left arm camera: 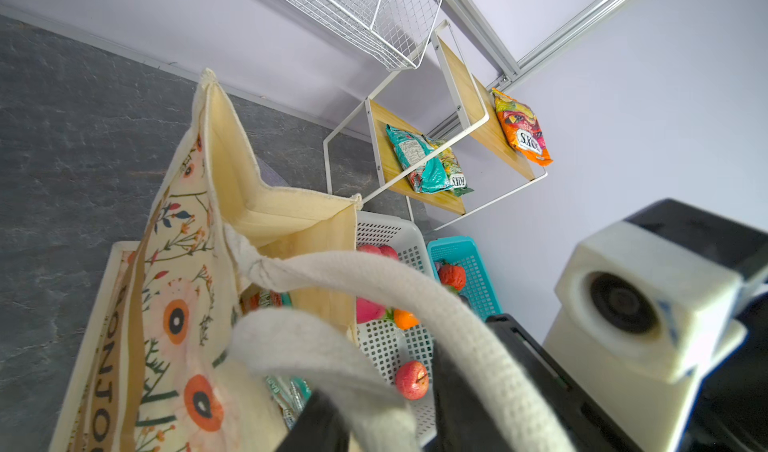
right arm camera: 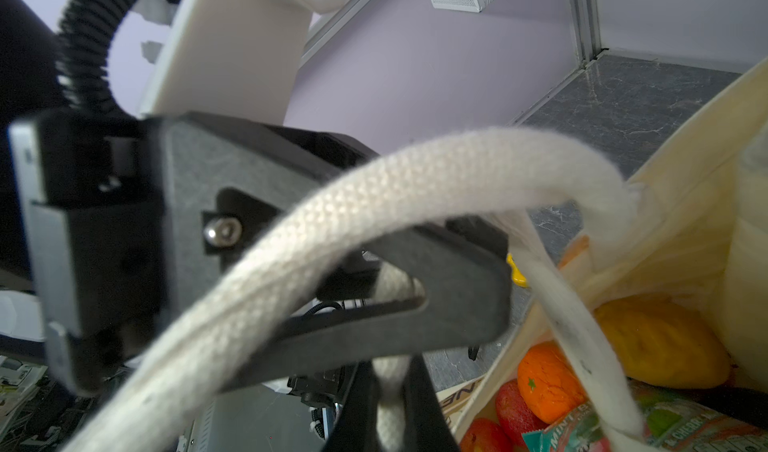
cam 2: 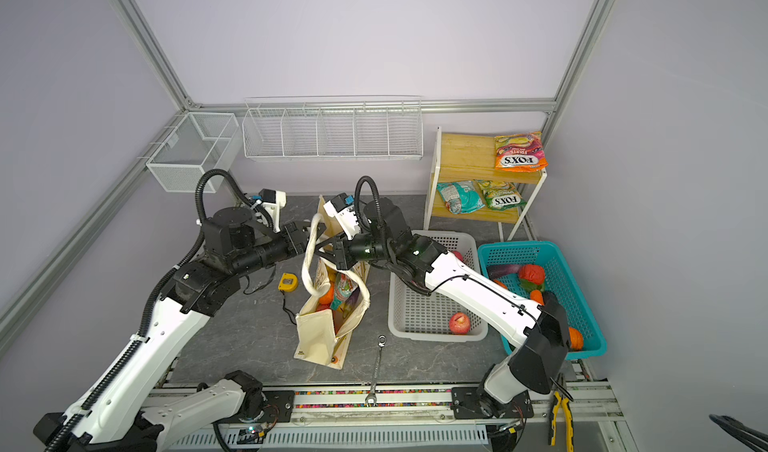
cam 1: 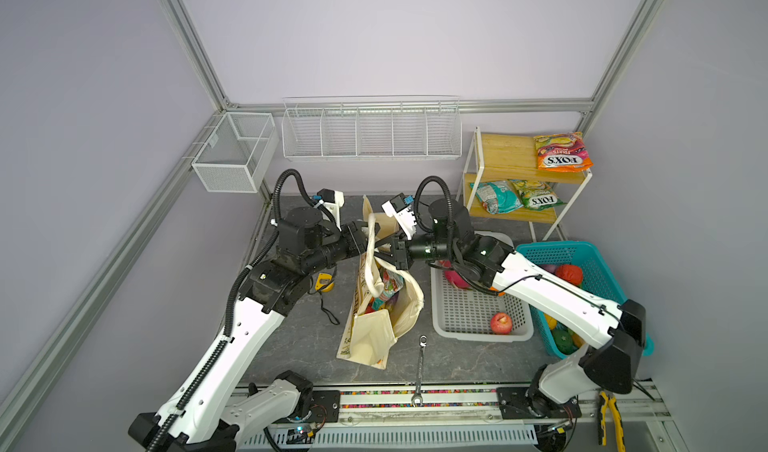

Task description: Place the food into the grocery bag and tie it

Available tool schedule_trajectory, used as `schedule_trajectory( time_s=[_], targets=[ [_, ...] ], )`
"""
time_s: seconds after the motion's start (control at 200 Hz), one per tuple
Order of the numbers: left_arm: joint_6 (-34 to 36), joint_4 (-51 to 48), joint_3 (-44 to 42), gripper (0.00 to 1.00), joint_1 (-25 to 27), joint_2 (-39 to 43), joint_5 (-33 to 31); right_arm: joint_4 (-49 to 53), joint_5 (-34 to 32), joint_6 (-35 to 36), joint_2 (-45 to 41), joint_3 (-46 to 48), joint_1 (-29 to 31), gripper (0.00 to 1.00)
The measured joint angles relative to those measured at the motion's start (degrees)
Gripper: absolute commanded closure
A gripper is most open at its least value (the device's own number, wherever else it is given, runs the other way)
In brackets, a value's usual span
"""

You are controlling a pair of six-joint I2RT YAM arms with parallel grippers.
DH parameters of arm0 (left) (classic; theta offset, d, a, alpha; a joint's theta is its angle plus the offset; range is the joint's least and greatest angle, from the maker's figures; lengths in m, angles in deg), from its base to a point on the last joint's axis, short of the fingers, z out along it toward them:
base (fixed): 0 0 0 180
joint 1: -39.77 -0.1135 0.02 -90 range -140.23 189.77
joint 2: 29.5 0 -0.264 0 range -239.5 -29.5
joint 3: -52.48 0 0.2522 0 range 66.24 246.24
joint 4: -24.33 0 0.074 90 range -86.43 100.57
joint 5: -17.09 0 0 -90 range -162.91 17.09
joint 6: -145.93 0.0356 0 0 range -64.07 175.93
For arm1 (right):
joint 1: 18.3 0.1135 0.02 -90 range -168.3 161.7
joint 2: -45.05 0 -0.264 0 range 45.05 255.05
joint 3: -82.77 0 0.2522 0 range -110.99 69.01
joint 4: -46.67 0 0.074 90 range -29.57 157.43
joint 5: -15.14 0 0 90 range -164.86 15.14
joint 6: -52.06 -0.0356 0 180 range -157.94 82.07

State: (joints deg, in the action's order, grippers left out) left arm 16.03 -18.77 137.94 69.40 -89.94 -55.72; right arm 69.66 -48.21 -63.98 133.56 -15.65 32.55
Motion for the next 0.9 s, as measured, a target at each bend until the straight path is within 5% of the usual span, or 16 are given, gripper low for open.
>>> schedule_trajectory(
  time_s=[0.21, 0.35, 0.52, 0.63, 0.9],
  targets=[
    [0.0, 0.2, 0.0, 0.82, 0.0, -0.1, 1.1, 0.3, 0.0, 0.6, 0.0, 0.0, 0.2, 0.92],
    [-0.1, 0.3, -0.2, 1.0, 0.0, -0.2, 2.0, 1.0, -0.2, 0.9, -0.1, 0.0, 0.3, 0.84],
    [0.6, -0.1, -0.2, 1.0, 0.0, -0.2, 3.1, 2.3, -1.3, 1.6, -1.6, 0.9, 0.3, 0.79],
    [1.4, -1.5, 0.0, 1.0, 0.0, -0.2, 3.5, 3.3, -2.0, 2.4, -2.9, 1.3, 0.3, 0.55],
    [2.9, -5.7, 3.2, 1.0, 0.0, -0.4, 3.5, 6.1, -3.9, 3.8, -5.0, 2.1, 0.4, 0.42]
  ],
)
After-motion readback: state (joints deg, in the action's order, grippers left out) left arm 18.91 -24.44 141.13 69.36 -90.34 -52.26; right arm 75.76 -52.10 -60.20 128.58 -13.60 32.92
